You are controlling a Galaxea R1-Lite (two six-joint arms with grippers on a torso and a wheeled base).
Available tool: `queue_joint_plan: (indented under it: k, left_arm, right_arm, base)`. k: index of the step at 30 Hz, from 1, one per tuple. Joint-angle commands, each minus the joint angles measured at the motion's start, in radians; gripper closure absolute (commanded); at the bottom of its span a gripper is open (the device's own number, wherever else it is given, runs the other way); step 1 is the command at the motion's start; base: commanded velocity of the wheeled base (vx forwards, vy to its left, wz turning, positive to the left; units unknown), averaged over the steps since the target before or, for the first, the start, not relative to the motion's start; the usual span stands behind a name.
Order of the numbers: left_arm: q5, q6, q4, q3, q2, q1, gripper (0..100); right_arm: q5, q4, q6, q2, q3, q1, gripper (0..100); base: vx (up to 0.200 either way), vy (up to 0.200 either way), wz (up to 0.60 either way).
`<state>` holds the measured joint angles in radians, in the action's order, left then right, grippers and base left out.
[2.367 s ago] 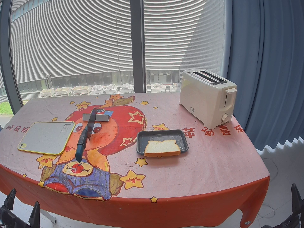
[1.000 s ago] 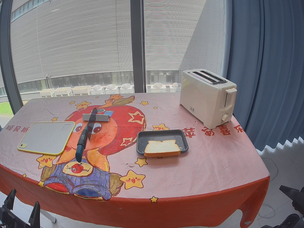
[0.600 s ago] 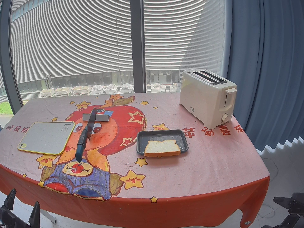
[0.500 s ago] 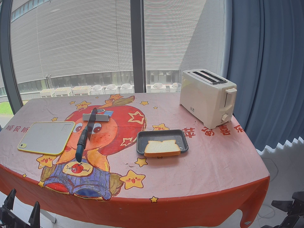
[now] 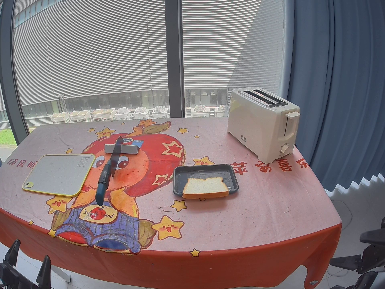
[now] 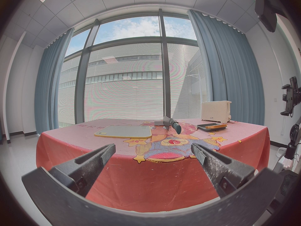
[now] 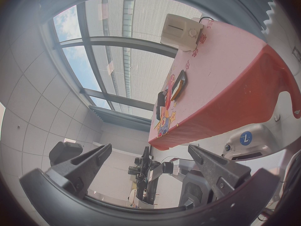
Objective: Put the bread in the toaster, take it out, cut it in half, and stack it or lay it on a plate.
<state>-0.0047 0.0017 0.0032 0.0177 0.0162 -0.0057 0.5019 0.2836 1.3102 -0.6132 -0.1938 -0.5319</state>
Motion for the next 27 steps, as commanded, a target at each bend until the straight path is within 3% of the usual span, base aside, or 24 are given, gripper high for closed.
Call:
queue_joint_plan:
  k: [1,9,18,23,27]
  left_arm:
    - [0.000,0.000,0.000,-0.016,-0.016,0.000,0]
    - [0.000,0.000,0.000,-0.016,-0.016,0.000,0]
    - [0.000,0.000,0.000,-0.016,-0.016,0.000,0]
    - [0.000,0.000,0.000,-0.016,-0.016,0.000,0]
    - [0.000,0.000,0.000,-0.016,-0.016,0.000,0]
  right_arm:
    - [0.000,0.121,0.006,-0.229,0.011,-0.039,0]
    - [-0.005,0.227,0.007,-0.372,-0.004,-0.091,0]
    - [-0.010,0.382,0.007,-0.550,-0.012,-0.095,0]
    - [-0.017,0.407,0.049,-0.560,-0.015,-0.175,0]
    - [-0.026,0.408,0.046,-0.596,-0.027,-0.178,0]
  base:
    - [0.000,0.000,0.00]
    - [0.000,0.000,0.00]
    - [0.000,0.000,0.00]
    - [0.000,0.000,0.00]
    - [0.000,0.000,0.00]
